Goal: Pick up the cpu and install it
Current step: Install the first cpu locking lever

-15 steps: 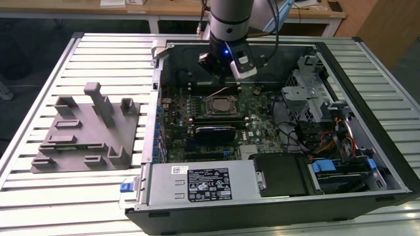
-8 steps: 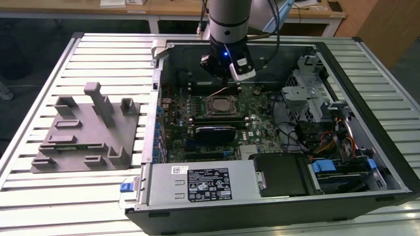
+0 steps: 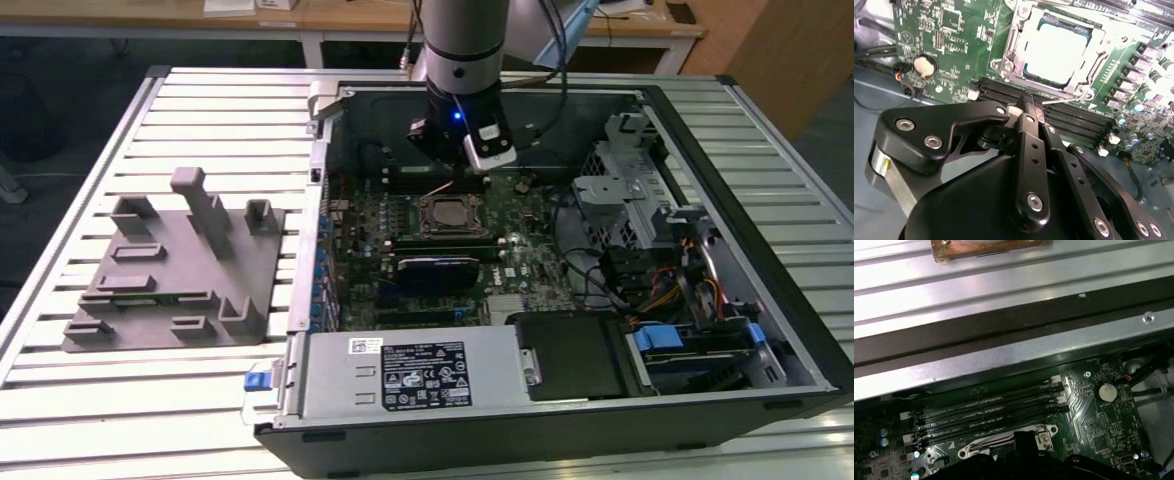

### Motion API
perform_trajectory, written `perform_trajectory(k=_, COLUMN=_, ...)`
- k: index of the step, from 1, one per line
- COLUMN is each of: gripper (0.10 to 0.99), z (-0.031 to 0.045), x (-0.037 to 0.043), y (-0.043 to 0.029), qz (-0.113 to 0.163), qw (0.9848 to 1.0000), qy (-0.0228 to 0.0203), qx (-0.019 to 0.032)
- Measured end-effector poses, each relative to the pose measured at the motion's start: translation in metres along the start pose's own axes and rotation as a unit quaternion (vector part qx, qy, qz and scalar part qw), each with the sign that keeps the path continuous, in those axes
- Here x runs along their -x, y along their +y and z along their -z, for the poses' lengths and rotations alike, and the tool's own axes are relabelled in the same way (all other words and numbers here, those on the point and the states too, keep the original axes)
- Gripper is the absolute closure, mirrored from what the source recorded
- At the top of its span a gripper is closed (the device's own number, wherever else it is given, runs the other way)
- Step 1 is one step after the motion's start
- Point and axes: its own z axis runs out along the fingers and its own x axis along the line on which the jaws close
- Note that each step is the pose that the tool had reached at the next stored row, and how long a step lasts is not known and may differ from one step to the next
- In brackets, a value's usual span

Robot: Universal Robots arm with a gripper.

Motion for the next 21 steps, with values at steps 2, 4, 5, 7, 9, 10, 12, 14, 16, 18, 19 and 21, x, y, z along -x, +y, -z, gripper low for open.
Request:
perform_trajectory(k=2, gripper=0.980, z=-0.0022, x=-0.0001, y=-0.0003, qz=0.000, qw=1.0000, qy=-0.0010, qx=-0.0035)
perform_trajectory(k=4, gripper=0.980, z=-0.0041, x=-0.0004, y=-0.0004, qz=-0.001, qw=1.0000, qy=-0.0013, qx=-0.0045)
perform_trajectory(k=5, gripper=0.980, z=-0.0049, x=-0.0005, y=-0.0002, qz=-0.001, qw=1.0000, qy=-0.0014, qx=-0.0047)
perform_trajectory(k=7, gripper=0.980, z=-0.0062, x=-0.0010, y=0.0006, qz=-0.001, qw=1.0000, qy=-0.0016, qx=-0.0053)
perform_trajectory(k=9, gripper=0.980, z=-0.0073, x=-0.0015, y=0.0017, qz=-0.001, qw=1.0000, qy=-0.0017, qx=-0.0057)
perform_trajectory(k=10, gripper=0.980, z=-0.0078, x=-0.0018, y=0.0023, qz=-0.001, qw=1.0000, qy=-0.0018, qx=-0.0060)
perform_trajectory(k=12, gripper=0.980, z=-0.0090, x=-0.0023, y=0.0034, qz=-0.001, qw=1.0000, qy=-0.0020, qx=-0.0065)
perform_trajectory(k=14, gripper=0.980, z=-0.0103, x=-0.0028, y=0.0047, qz=-0.002, qw=1.0000, qy=-0.0023, qx=-0.0077)
perform_trajectory(k=16, gripper=0.980, z=-0.0115, x=-0.0032, y=0.0056, qz=-0.002, qw=1.0000, qy=-0.0027, qx=-0.0089)
perform_trajectory(k=18, gripper=0.980, z=-0.0127, x=-0.0036, y=0.0061, qz=-0.002, qw=0.9999, qy=-0.0033, qx=-0.0096)
perform_trajectory(k=19, gripper=0.980, z=-0.0134, x=-0.0037, y=0.0061, qz=-0.002, qw=0.9999, qy=-0.0040, qx=-0.0100)
perform_trajectory(k=21, gripper=0.980, z=-0.0150, x=-0.0039, y=0.0060, qz=-0.002, qw=0.9999, qy=-0.0077, qx=-0.0118)
